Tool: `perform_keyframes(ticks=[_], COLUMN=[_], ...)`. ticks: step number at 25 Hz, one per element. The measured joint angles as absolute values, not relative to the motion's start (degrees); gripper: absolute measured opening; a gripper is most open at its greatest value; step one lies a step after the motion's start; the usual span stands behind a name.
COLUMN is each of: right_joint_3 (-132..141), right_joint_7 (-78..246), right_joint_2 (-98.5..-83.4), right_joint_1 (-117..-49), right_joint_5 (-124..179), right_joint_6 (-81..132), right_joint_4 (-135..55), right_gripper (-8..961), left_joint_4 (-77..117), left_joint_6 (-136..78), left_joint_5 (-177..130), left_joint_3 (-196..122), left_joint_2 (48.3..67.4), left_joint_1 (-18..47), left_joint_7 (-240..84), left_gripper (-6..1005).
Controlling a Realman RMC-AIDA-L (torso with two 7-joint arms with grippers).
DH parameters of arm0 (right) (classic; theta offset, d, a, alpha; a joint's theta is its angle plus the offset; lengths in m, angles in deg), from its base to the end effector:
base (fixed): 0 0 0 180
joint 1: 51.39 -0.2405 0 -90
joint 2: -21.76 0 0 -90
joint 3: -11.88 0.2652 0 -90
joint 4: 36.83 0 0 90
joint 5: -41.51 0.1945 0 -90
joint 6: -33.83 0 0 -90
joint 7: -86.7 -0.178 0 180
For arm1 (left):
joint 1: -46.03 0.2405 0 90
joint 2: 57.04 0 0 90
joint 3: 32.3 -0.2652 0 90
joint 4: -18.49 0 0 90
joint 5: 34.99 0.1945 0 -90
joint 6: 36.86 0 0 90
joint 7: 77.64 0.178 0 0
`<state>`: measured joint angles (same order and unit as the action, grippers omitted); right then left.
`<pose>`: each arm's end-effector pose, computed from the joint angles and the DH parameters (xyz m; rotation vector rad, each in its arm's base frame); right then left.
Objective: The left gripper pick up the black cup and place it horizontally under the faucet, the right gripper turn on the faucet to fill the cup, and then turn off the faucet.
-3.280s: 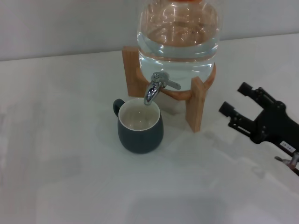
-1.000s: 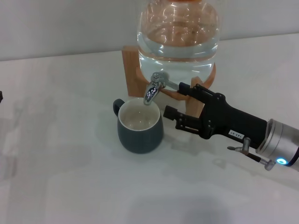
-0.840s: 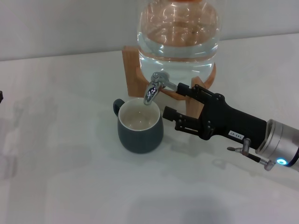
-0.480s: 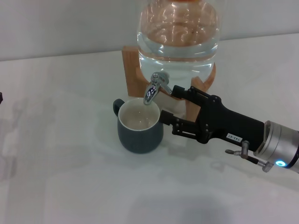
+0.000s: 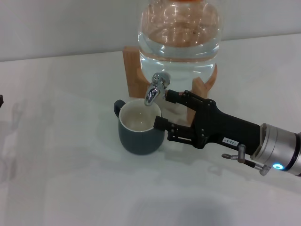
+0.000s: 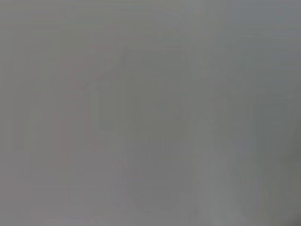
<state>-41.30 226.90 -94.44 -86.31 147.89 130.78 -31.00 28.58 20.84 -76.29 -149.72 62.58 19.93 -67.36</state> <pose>0.2104 0.3020 -0.0593 -2.3890 0.4521 1.3304 -0.3368 0.3761 -0.0099 -1.5964 -0.4016 -0.3728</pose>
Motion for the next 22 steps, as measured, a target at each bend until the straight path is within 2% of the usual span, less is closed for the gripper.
perform_keyframes(ticks=[9, 22], right_joint_3=[-41.0, -39.9], right_joint_7=[227.0, 228.4], right_joint_2=[-94.44, -94.27], right_joint_1=[-86.3, -81.4], right_joint_5=[148.1, 150.7], right_joint_6=[130.7, 127.6], right_joint_4=[-31.2, -36.6], right_gripper=[854, 854], left_joint_4=[28.6, 28.5], left_joint_6=[20.7, 20.0], left_joint_5=[-76.3, -76.3], left_joint_3=[-149.7, -149.7], left_joint_2=[62.58, 62.49], left_joint_1=[19.9, 19.9], left_joint_7=[-67.4, -67.4], left_gripper=[862, 862])
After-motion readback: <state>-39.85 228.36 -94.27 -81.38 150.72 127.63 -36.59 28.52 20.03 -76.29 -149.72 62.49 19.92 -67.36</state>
